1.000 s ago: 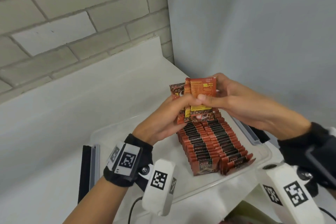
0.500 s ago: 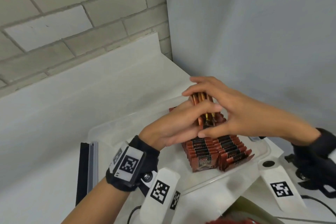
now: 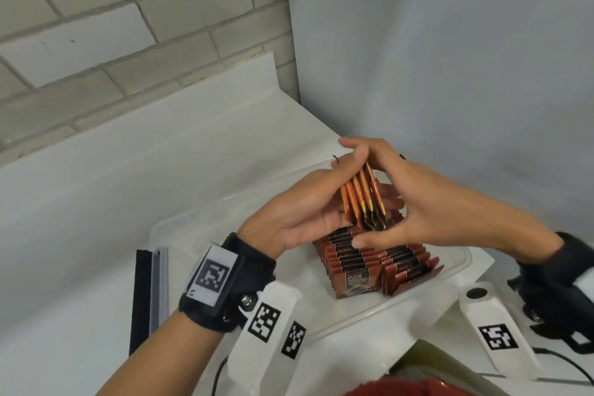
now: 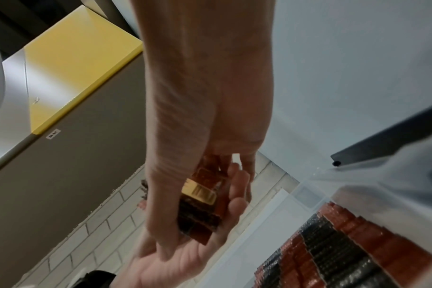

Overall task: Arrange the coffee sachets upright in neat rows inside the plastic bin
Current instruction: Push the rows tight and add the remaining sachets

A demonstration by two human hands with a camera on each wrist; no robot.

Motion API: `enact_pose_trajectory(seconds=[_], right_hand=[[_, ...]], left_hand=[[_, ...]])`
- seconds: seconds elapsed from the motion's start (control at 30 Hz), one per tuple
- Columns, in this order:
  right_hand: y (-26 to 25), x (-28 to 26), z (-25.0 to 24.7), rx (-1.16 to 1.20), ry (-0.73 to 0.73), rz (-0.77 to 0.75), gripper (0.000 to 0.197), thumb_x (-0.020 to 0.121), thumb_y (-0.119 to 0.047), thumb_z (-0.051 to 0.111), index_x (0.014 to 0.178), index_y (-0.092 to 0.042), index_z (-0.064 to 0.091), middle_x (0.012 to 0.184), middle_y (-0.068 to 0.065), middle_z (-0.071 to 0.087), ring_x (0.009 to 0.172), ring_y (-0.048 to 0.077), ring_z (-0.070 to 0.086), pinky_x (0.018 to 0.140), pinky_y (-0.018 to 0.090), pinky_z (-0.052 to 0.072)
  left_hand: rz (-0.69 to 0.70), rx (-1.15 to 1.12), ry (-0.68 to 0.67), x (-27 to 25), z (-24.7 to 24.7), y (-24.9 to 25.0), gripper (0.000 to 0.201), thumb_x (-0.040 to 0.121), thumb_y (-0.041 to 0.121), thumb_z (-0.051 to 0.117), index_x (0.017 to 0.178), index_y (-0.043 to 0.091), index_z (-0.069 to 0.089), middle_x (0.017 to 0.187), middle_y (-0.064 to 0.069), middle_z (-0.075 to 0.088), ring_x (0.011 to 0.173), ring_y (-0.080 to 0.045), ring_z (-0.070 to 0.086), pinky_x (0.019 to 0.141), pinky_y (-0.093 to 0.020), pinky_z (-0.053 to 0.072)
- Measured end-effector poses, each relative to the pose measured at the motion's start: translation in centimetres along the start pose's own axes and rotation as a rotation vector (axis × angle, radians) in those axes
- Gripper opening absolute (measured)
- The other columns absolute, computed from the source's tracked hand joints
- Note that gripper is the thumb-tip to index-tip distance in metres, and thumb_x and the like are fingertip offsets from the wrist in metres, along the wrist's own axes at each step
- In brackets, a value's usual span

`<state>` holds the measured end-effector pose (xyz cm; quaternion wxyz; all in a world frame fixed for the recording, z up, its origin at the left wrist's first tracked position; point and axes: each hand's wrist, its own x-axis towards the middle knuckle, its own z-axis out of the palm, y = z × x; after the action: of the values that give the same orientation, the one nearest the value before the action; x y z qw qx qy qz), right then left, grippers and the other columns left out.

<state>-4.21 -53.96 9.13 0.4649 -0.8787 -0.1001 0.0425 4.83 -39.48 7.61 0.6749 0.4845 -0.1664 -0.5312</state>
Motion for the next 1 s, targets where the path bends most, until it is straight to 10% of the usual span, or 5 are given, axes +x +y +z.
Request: enact_pose_trajectory(seconds=[0.27, 0.47, 0.7, 1.0], right_hand=[[-0.3, -0.1, 0.0, -0.052, 0.075, 0.0, 0.069, 0.07, -0.032, 0.083, 0.125, -0.034, 0.041, 0.106, -0.012, 0.061, 0.102, 0.007, 0.06, 0.079, 0.016, 0.05], [0.3, 0.5, 0.1, -0.135, 0.13, -0.01, 0.08, 0.065, -0.046, 0.075, 0.134, -0.036, 0.036, 0.11, -0.022, 0.052, 0.097, -0.01, 0.052, 0.075, 0.005, 0.039], [1.5, 0.0, -1.1, -0.009, 0.244, 0.098, 0.095, 0.058, -0.079, 0.064, 0.138, -0.043, 0.028, 0.129, -0.023, 0.044, 0.12, -0.012, 0.042, 0.094, 0.006, 0.04], [2.4, -0.8, -1.2, 0.456, 0.394, 0.163, 0.039, 0.072, -0.03, 0.069, 0.109, -0.019, 0.063, 0.093, 0.003, 0.071, 0.085, 0.014, 0.07, 0.069, 0.015, 0.053]], left_hand=[[0.033, 0.002, -0.084, -0.2, 0.4, -0.2, 0.101, 0.057, 0.024, 0.087, 0.138, 0.0, 0.033, 0.116, -0.025, 0.055, 0.096, -0.029, 0.067, 0.078, -0.033, 0.057], [-0.014, 0.011, -0.06, -0.2, 0.5, -0.3, 0.026, 0.085, 0.013, 0.063, 0.107, 0.003, 0.056, 0.099, -0.015, 0.064, 0.088, -0.017, 0.068, 0.081, -0.027, 0.055], [0.067, -0.1, -0.01, -0.2, -0.5, -0.2, 0.029, 0.08, 0.005, 0.053, 0.108, 0.003, 0.062, 0.099, -0.015, 0.071, 0.09, -0.024, 0.069, 0.084, -0.039, 0.057], [0.153, -0.09, 0.011, 0.0, -0.8, -0.2, 0.024, 0.087, 0.013, 0.057, 0.103, 0.018, 0.074, 0.112, -0.012, 0.069, 0.102, -0.027, 0.067, 0.096, -0.046, 0.05]])
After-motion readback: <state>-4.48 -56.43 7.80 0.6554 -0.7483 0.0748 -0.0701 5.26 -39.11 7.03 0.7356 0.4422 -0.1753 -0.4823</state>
